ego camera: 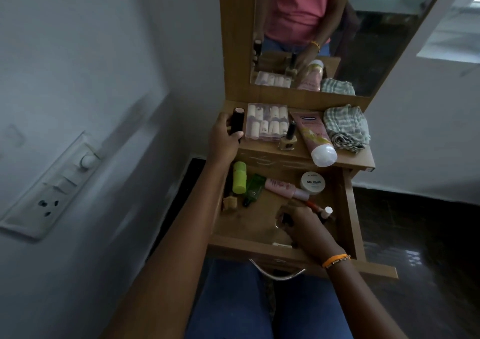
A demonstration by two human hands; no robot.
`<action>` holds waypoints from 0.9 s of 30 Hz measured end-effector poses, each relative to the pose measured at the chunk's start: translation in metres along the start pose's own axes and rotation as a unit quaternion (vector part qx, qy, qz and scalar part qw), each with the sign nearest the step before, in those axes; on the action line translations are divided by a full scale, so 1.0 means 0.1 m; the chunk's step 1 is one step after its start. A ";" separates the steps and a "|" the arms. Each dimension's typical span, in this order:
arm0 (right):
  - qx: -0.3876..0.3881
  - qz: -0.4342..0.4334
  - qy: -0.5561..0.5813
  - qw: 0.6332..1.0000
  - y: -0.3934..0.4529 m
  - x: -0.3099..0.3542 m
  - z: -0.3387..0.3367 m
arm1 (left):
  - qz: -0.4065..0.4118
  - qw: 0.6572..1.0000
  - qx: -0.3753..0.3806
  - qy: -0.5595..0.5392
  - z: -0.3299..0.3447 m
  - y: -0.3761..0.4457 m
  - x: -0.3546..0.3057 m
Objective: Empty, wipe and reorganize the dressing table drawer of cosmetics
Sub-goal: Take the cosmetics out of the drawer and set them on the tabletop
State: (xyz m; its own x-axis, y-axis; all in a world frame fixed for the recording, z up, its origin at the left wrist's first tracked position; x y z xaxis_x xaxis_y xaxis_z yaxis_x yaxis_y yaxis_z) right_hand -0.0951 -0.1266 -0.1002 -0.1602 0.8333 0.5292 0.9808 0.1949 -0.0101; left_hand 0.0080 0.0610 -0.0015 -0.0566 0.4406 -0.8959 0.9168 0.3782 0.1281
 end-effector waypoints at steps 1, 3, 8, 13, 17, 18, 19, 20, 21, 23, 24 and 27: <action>-0.008 -0.011 0.003 1.000 0.00 0.01 -0.01 | 0.002 1.000 -0.003 0.007 0.03 0.04 0.03; -0.023 -0.027 0.005 0.999 0.00 0.02 -0.02 | 0.004 1.000 -0.005 0.021 0.08 0.09 0.10; -0.051 -0.034 0.025 0.998 0.01 0.08 -0.04 | 0.005 1.000 0.000 0.022 0.17 0.19 0.22; -0.163 -0.068 0.135 0.975 0.33 0.55 -0.20 | 0.008 0.999 0.042 0.002 0.20 0.26 0.42; -0.277 -0.036 0.167 0.946 0.89 0.95 -0.43 | 0.023 0.998 0.055 -0.024 0.18 0.30 0.50; -0.286 -0.024 0.158 0.945 1.07 0.98 -0.45 | 0.029 0.997 0.062 -0.027 0.18 0.30 0.52; -0.287 -0.013 0.153 0.945 1.24 0.99 -0.46 | 0.029 0.997 0.067 -0.036 0.18 0.31 0.53; -0.283 -0.003 0.148 0.948 1.41 0.98 -0.46 | 0.025 0.996 0.070 -0.044 0.18 0.31 0.54; -0.273 0.003 0.141 0.952 1.55 0.97 -0.44 | 0.022 0.996 0.069 -0.049 0.19 0.32 0.56; -0.246 0.007 0.128 0.961 1.77 0.97 -0.42 | 0.026 0.996 0.066 -0.062 0.20 0.32 0.58; -0.233 0.003 0.121 0.965 1.86 0.98 -0.41 | 0.029 0.995 0.067 -0.072 0.20 0.32 0.58; -0.181 -0.022 0.073 0.980 2.02 1.01 -0.41 | 0.020 0.993 0.069 -0.092 0.20 0.33 0.60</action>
State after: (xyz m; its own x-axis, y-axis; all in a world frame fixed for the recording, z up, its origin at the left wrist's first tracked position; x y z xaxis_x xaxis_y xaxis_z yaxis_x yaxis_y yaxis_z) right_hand 0.0915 -0.0245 -0.0136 -0.2120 0.7401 0.6382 0.9526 0.0106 0.3041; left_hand 0.0434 0.0835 -0.0593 0.0422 0.2909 -0.9558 0.9630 0.2432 0.1165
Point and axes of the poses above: each hand's wrist, its own y-axis towards the middle knuckle, its own z-axis out of the palm, x = y × z, the point moved 1 cm from there along y, towards the middle knuckle, and after that the axes turned 9 degrees about -x, right-handed, at the moved point
